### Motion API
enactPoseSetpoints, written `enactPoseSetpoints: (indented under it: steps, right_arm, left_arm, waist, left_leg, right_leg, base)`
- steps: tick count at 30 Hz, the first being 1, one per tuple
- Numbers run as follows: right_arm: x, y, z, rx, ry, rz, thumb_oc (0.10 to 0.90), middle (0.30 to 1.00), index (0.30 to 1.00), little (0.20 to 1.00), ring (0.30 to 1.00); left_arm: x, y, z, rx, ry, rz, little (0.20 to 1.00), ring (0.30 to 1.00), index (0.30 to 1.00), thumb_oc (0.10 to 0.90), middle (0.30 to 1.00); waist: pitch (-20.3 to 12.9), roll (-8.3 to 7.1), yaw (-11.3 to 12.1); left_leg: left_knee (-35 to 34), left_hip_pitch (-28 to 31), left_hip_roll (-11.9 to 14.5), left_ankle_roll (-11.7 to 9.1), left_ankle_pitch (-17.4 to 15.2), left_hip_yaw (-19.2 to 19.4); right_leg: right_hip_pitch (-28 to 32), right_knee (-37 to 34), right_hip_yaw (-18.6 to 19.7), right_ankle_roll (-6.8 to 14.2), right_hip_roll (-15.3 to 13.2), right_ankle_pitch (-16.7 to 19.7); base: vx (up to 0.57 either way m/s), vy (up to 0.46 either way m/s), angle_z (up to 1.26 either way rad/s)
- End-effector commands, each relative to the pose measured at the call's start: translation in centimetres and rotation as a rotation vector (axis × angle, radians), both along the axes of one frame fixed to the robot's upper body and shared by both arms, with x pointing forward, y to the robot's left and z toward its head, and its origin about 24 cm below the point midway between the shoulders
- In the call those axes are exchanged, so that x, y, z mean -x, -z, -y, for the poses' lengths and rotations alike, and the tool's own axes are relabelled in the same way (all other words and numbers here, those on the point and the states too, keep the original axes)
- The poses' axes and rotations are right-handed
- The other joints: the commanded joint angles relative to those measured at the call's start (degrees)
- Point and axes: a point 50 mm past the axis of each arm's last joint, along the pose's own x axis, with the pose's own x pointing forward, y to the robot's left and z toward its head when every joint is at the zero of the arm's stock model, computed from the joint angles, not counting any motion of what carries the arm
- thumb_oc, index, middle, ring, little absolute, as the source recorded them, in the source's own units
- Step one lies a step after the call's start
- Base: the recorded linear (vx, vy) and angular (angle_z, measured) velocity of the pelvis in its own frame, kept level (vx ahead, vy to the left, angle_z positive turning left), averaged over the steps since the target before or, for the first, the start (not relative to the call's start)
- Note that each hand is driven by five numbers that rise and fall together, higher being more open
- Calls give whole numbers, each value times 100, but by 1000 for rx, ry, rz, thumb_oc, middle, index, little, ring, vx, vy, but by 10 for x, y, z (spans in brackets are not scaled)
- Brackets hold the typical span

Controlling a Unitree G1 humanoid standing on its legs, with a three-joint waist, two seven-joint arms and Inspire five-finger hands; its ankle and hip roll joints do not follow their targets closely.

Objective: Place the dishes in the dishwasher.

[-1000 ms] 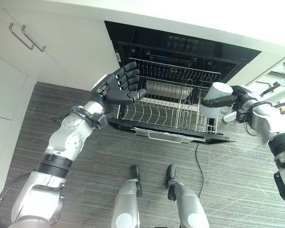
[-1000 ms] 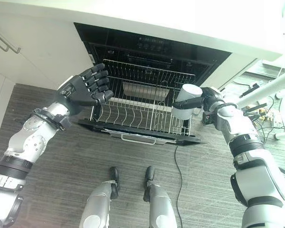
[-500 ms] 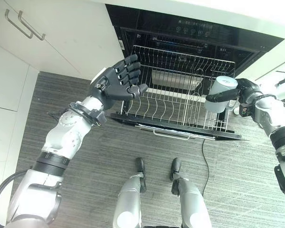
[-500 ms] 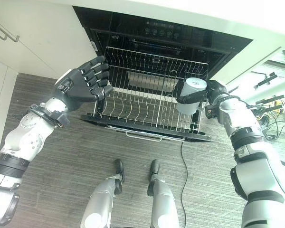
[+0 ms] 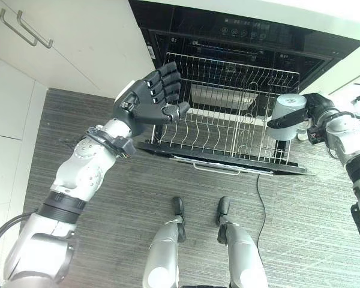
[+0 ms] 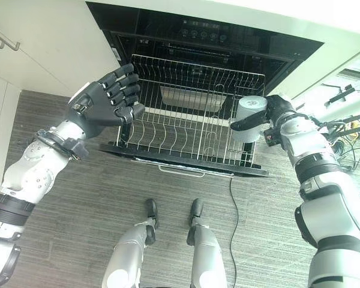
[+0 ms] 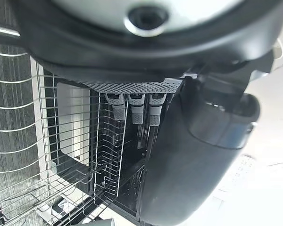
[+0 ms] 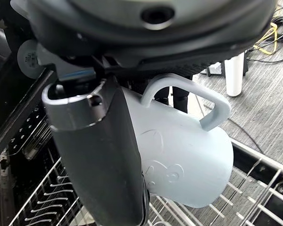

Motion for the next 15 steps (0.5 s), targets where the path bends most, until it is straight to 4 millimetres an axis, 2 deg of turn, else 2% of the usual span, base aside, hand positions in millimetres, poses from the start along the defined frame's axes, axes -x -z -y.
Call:
enactPoseSetpoints:
  steps: [1, 5, 15]
  right_arm:
    - [10, -86, 15, 129, 40, 224, 400, 300, 300, 300, 300]
    - [10, -83, 13, 97, 25, 225, 400, 300, 300, 300, 300]
    - [2, -71, 0, 19, -15, 237, 400, 300, 300, 300, 300]
  left_arm:
    - [18, -62, 18, 83, 126, 288, 900, 900, 900, 800, 900]
    - [20, -63, 20, 80, 133, 293, 900, 900, 900, 800, 900]
    - [23, -66, 24, 111, 149, 319, 900, 900, 900, 800, 900]
  waist:
    - [-260, 82, 9]
    - [-265, 66, 13]
    - [-242, 174, 15]
  left_leg:
    - [272, 59, 147, -429, -728, -307]
    - [272, 60, 163, -431, -728, -308]
    - [272, 34, 158, -460, -693, -283]
  right_leg:
    - [-60, 359, 2, 595, -125, -552]
    - [-62, 359, -7, 600, -115, -544]
    - [-75, 359, -26, 572, -146, -565]
  base:
    - [-24, -31, -2]
    - [0, 0, 0]
    - [-45, 21, 0]
